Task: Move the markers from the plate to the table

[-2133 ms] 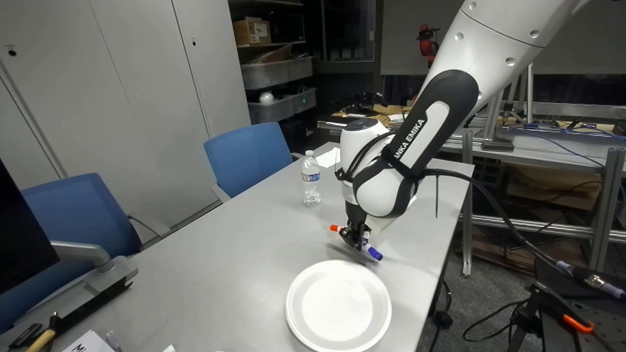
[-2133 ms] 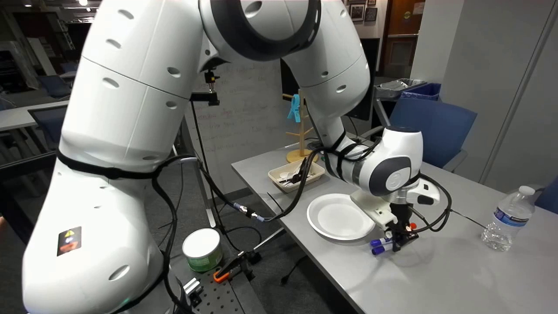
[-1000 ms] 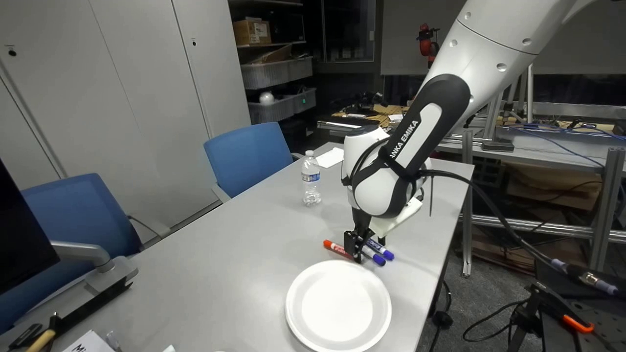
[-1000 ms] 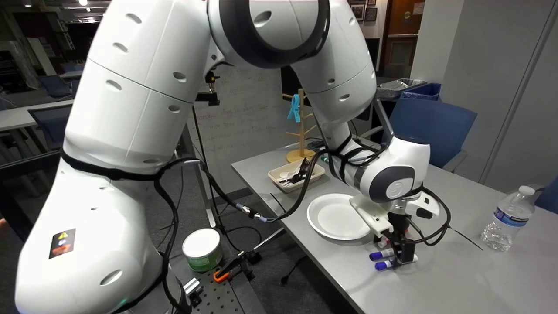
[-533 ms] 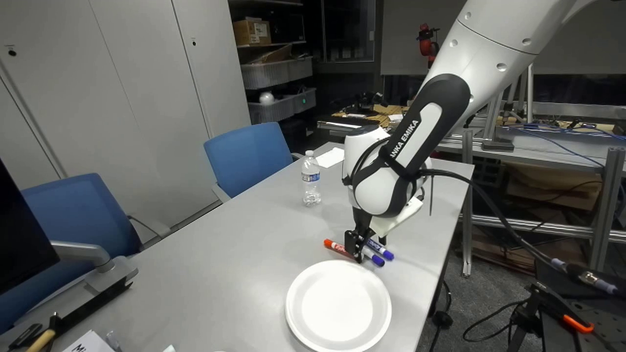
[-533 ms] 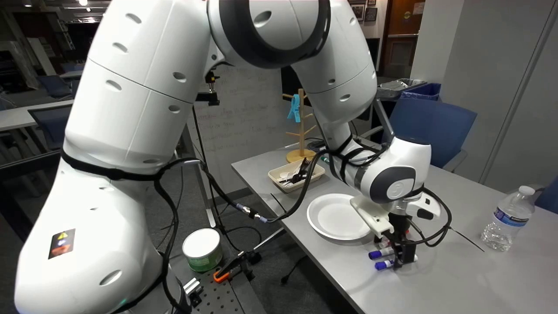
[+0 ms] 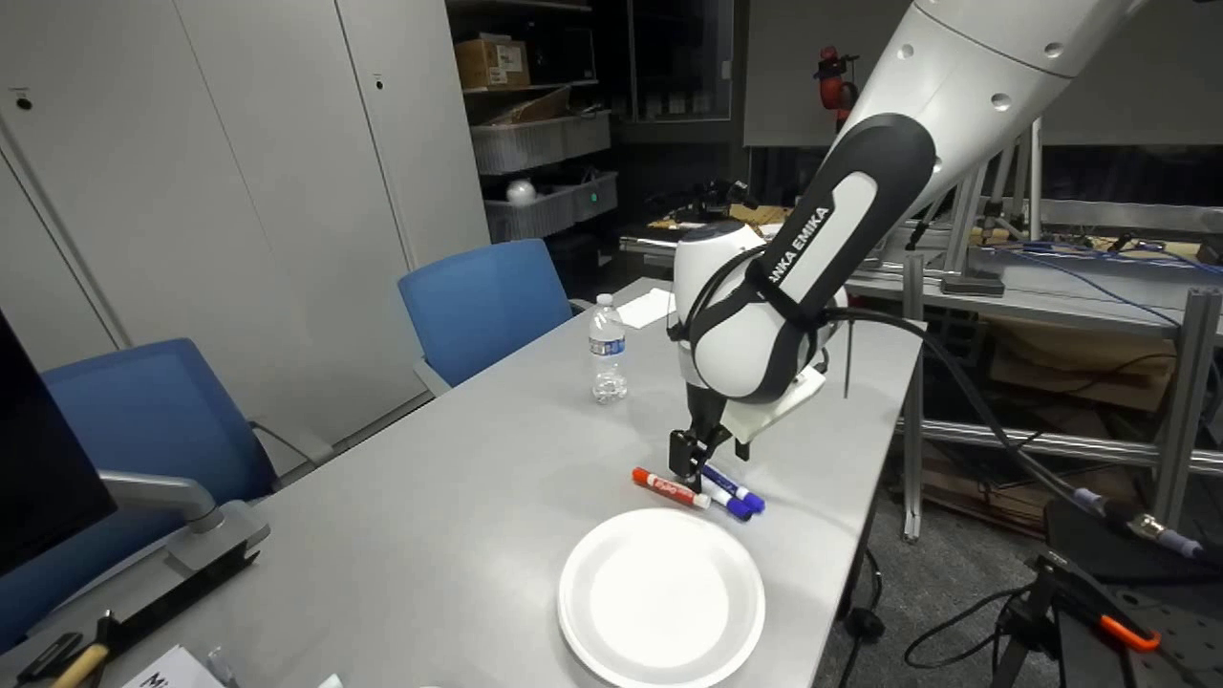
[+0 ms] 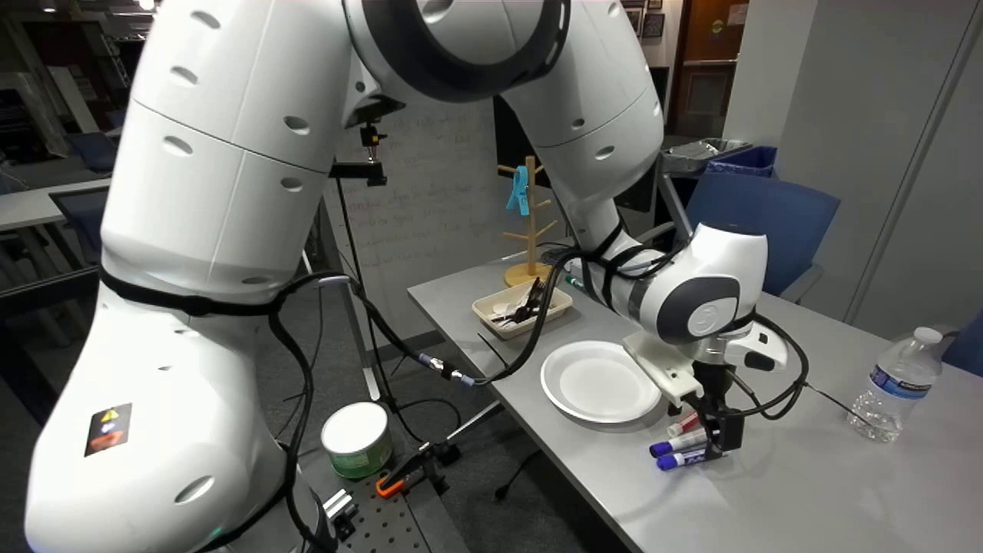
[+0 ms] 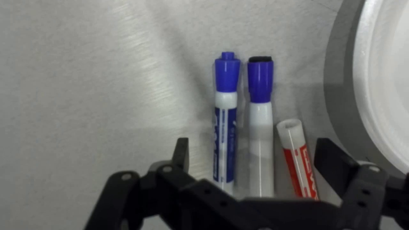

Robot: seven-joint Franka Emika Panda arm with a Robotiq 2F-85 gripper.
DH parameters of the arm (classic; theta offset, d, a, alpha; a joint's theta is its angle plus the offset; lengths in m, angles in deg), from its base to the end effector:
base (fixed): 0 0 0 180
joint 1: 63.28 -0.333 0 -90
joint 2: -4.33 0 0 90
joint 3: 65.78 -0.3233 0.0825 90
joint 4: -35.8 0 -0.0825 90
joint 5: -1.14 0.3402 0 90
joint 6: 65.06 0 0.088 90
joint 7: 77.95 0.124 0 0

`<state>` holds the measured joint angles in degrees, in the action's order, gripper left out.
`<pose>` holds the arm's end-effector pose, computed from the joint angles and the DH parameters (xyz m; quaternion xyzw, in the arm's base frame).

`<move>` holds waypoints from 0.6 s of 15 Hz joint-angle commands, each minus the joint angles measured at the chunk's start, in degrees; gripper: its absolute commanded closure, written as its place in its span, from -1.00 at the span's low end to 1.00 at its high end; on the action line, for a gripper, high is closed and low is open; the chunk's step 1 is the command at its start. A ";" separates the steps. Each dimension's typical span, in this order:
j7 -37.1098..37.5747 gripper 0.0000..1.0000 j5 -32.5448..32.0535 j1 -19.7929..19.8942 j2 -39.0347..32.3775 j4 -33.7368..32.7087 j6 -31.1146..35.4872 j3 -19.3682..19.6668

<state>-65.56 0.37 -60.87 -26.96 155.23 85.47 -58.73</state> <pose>0.5574 -0.0919 0.1879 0.9840 -0.1749 0.0010 0.0352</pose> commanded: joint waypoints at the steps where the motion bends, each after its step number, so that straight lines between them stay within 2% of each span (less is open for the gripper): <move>1: -1.26 -1.00 -1.26 -1.15 7.39 4.76 -0.36 0.69; 9: -2.42 -1.00 -2.26 -1.51 23.54 15.84 -0.37 -1.17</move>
<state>-66.45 -1.46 -62.16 -11.17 164.99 85.47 -59.32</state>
